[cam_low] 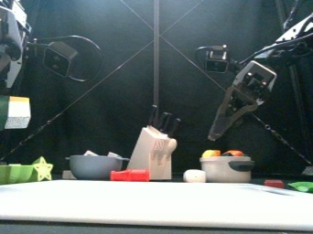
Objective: Grab seaweed part of sushi
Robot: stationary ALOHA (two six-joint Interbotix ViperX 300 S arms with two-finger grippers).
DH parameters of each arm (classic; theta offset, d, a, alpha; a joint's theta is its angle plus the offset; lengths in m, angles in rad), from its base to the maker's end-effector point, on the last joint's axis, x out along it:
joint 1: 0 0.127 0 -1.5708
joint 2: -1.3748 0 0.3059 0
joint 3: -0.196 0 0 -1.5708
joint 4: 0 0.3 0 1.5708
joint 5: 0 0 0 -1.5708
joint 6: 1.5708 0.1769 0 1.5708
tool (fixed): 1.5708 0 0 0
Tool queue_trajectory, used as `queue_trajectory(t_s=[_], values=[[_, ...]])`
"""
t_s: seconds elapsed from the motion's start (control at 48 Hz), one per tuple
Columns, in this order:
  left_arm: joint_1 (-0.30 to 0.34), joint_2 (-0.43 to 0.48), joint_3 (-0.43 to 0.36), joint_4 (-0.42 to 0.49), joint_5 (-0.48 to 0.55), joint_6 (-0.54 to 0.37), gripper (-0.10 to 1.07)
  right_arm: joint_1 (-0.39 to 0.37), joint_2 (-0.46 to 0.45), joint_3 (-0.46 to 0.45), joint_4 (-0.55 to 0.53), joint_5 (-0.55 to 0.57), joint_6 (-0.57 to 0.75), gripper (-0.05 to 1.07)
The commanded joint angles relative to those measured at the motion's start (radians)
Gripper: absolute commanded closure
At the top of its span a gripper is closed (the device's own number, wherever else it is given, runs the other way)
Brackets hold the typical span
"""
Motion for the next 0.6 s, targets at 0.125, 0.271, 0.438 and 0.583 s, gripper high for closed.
queue_trajectory(t_s=[0.125,0.271,0.438,0.583], values=[[0.017,-0.008,-0.035,0.144,-0.064,0.049,0.38,0.002,-0.075,-0.023,0.002,0.000,0.002,0.15],[0.064,-0.008,-0.052,0.331,-0.092,0.092,0.38,-0.006,-0.146,-0.037,0.005,-0.003,0.006,0.15],[0.132,0.003,-0.054,0.531,-0.144,0.092,0.38,-0.008,-0.196,-0.089,0.144,0.018,0.005,0.15],[0.161,0.014,-0.057,0.652,-0.238,0.089,0.38,-0.011,-0.213,-0.118,0.310,0.057,0.005,0.15]])
